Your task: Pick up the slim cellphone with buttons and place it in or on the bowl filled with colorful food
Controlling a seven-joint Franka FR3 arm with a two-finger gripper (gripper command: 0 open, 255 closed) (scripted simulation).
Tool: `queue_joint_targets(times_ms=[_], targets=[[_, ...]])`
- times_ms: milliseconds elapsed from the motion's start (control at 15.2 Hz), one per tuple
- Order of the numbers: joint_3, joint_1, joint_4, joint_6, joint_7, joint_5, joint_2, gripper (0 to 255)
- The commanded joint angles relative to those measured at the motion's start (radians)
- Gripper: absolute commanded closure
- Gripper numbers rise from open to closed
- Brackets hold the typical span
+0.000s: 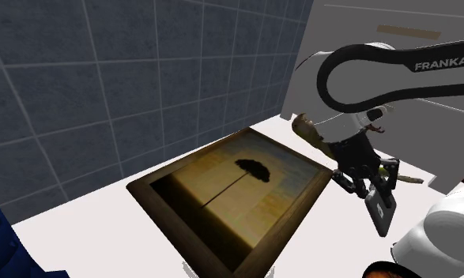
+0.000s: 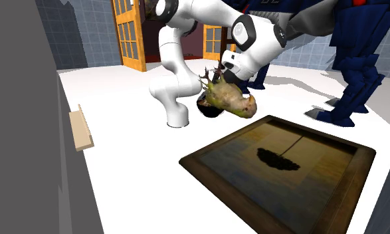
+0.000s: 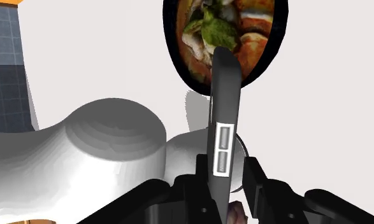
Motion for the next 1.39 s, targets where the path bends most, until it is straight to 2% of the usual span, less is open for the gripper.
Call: queue_joint_targets(times_ms=[0, 264, 726, 1056, 1320], targets=[[-0.009, 0.001, 0.022, -0.031, 0.001, -0.003, -0.009, 255], [-0.023, 0.001, 0.062, -0.081, 0.000, -0.011, -0.019, 255], [0.028, 0.107, -0.023, -0.187, 0.099, 0.179, -0.228, 255], [0.080, 0.185, -0.051, -0.272, 0.212, 0.350, -0.367, 255], [0.110, 0.188, -0.097, -0.227, 0.197, 0.367, -0.369, 255]])
